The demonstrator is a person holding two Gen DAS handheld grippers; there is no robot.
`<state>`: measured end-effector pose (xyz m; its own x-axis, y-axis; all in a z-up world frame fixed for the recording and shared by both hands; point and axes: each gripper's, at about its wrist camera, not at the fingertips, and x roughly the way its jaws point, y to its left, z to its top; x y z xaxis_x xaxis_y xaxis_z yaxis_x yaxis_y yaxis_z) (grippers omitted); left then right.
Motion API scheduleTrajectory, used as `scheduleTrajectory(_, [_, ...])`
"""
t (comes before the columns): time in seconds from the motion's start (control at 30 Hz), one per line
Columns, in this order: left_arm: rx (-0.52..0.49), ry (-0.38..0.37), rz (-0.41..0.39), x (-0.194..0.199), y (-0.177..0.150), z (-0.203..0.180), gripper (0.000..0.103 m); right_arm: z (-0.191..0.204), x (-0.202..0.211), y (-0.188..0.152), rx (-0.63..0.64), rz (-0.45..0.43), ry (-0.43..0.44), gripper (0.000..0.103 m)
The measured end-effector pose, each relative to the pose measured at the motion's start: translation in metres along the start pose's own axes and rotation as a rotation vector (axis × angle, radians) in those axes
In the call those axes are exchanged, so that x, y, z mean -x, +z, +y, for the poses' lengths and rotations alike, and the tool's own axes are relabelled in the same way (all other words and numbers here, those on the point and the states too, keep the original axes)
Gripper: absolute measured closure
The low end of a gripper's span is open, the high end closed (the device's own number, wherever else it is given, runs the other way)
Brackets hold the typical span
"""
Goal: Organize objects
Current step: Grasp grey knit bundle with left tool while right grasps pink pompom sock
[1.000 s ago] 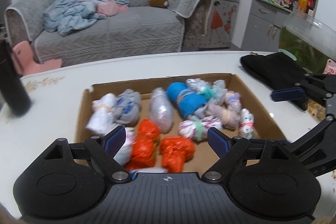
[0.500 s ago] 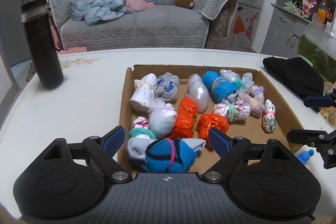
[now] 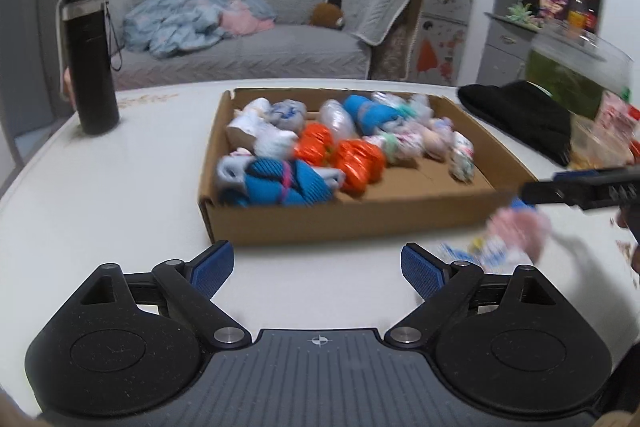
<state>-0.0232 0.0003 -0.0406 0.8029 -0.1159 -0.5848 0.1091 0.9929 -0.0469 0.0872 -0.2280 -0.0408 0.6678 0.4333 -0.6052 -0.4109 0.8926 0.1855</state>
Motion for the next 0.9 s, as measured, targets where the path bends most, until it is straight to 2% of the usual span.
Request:
scheduleTrajectory(0.07, [0.009,0.009,-0.014,0.002,-0.011,-0.004,0.008,0.002,-0.003,-0.006,-0.006,0.006,0.015,0.010])
scheduleTrajectory(0.17, [0.028,0.000,0.010,-0.005,-0.016,-0.009,0.008,0.007,-0.010,-0.013,-0.013,0.020,0.035,0.010])
scheduleTrajectory(0.3, [-0.042,-0.031,0.017,-0.010,-0.020,-0.034,0.008,0.013,-0.016,-0.021,-0.021,0.023,0.058,0.010])
scheduleTrajectory(0.4, [-0.082,-0.073,0.021,-0.016,-0.023,-0.053,0.006,0.011,-0.016,-0.023,-0.027,0.018,0.066,0.014])
scheduleTrajectory(0.5, [-0.122,-0.123,0.041,-0.023,-0.027,-0.071,0.006,0.003,-0.015,-0.025,-0.068,0.023,0.080,0.031])
scheduleTrajectory(0.57, [-0.152,-0.146,0.045,-0.025,-0.028,-0.081,0.005,-0.004,-0.015,-0.027,-0.102,0.038,0.088,0.047])
scheduleTrajectory(0.63, [-0.179,-0.153,0.049,-0.031,-0.026,-0.088,0.004,-0.006,-0.015,-0.030,-0.111,0.042,0.086,0.050])
scheduleTrajectory(0.77, [-0.172,-0.191,0.097,-0.049,-0.019,-0.093,0.003,-0.006,-0.016,-0.032,-0.109,0.047,0.075,0.047])
scheduleTrajectory(0.9, [-0.179,-0.191,0.090,-0.060,-0.017,-0.095,0.004,-0.004,-0.018,-0.031,-0.099,0.048,0.078,0.047])
